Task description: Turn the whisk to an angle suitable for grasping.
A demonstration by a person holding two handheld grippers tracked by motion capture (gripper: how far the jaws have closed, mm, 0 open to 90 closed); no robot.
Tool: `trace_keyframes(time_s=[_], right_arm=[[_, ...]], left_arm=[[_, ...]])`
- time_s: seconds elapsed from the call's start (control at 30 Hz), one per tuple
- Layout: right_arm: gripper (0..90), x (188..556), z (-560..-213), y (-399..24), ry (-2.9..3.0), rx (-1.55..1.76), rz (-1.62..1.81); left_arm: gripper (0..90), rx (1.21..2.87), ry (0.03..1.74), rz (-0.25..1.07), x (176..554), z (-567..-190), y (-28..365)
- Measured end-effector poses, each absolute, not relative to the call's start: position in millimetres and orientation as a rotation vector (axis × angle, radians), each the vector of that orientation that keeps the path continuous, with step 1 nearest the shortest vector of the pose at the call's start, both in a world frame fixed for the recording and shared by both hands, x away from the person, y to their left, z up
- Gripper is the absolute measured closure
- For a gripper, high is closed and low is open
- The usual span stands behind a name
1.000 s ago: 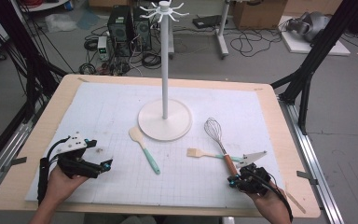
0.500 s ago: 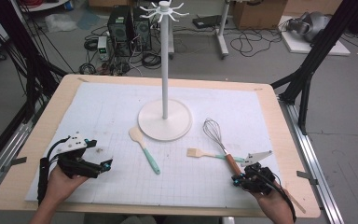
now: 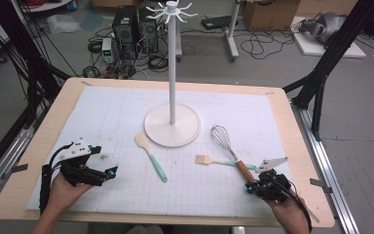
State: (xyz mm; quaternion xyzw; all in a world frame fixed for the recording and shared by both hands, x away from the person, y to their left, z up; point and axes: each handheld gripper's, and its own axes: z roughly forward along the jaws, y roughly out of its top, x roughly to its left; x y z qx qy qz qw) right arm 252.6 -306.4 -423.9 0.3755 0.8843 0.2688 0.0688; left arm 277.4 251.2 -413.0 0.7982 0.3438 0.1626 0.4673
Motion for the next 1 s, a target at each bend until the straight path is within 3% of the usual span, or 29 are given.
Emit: trace_keyframes(time_s=[1.0], right_arm=[[86.6, 257, -425, -321, 2.616, 1.175, 0.817]], left_arm=[[1.7, 1.955, 0.848, 0.399, 278, -413, 251]])
